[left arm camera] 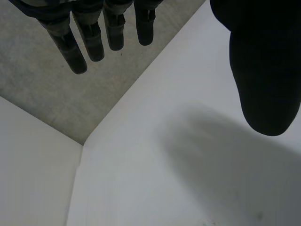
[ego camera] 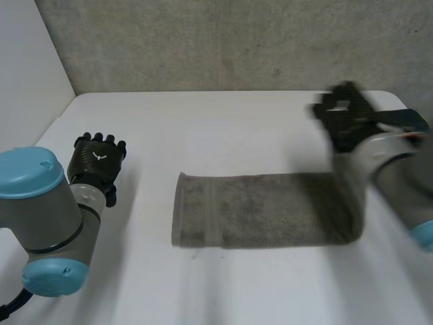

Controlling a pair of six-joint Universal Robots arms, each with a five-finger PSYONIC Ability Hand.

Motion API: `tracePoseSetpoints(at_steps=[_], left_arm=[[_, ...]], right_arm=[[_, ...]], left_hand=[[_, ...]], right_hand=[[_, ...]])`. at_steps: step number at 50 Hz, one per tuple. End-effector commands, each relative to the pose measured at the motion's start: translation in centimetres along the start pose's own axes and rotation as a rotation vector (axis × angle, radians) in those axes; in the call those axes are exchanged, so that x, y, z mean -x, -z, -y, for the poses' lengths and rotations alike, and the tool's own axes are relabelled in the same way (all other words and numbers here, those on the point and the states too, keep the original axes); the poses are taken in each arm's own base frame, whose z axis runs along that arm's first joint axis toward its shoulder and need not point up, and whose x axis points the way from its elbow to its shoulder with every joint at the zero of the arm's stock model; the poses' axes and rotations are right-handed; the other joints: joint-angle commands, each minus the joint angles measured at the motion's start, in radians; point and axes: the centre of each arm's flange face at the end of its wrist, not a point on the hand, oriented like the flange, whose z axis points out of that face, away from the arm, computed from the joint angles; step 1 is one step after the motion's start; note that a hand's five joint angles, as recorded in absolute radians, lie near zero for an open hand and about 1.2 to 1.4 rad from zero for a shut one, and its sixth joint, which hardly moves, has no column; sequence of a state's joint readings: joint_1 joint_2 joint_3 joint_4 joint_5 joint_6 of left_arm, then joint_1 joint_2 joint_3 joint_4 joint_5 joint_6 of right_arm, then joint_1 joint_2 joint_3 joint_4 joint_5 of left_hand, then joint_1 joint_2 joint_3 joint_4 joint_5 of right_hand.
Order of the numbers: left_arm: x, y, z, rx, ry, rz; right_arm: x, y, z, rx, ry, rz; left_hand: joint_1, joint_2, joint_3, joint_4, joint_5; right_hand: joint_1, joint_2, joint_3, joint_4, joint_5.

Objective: Fold the laundry.

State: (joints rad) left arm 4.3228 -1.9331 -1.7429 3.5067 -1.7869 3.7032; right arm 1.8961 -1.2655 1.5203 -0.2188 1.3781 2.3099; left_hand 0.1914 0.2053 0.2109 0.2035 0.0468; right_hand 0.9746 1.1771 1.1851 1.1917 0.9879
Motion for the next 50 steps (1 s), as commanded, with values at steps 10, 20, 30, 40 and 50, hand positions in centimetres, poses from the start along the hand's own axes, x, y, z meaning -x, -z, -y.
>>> tracePoseSetpoints(at_steps=[10, 20, 30, 40, 50], left_arm=[[0.2, 0.5, 0.2, -0.004, 0.001, 0.003], [0.4, 0.6, 1.4, -0.043, 0.007, 0.009], [-3.5, 3.3, 5.6, -0.196, 0.028, -0.114], [-10.1, 6.2, 8.1, -0.314, 0.057, -0.349], [-13.5, 4.2, 6.3, -0.23, 0.022, -0.415]], right_arm=[[20.7, 5.2, 7.1, -0.391, 0.125, 0.579], [17.2, 5.2, 7.6, -0.281, 0.002, 0.549], [8.7, 4.4, 4.5, -0.042, -0.506, 0.374], [8.5, 6.6, -1.4, 0.159, -0.434, 0.362], [10.5, 7.1, -3.3, 0.208, -0.398, 0.399]], left_hand=[[-0.013, -0.027, -0.033, -0.025, -0.043], [-0.017, -0.031, -0.036, -0.029, -0.047], [-0.013, -0.027, -0.033, -0.025, -0.043], [0.005, -0.009, -0.015, -0.008, -0.025], [0.016, 0.002, -0.003, 0.004, -0.014]], right_hand=[[0.422, 0.219, 0.211, 0.205, 0.234], [-0.8, -1.003, -1.011, -1.017, -0.988], [-0.8, -1.003, -1.011, -1.017, -0.988], [-0.8, -1.003, -1.011, -1.017, -0.988], [-0.543, -0.746, -0.754, -0.76, -0.731]])
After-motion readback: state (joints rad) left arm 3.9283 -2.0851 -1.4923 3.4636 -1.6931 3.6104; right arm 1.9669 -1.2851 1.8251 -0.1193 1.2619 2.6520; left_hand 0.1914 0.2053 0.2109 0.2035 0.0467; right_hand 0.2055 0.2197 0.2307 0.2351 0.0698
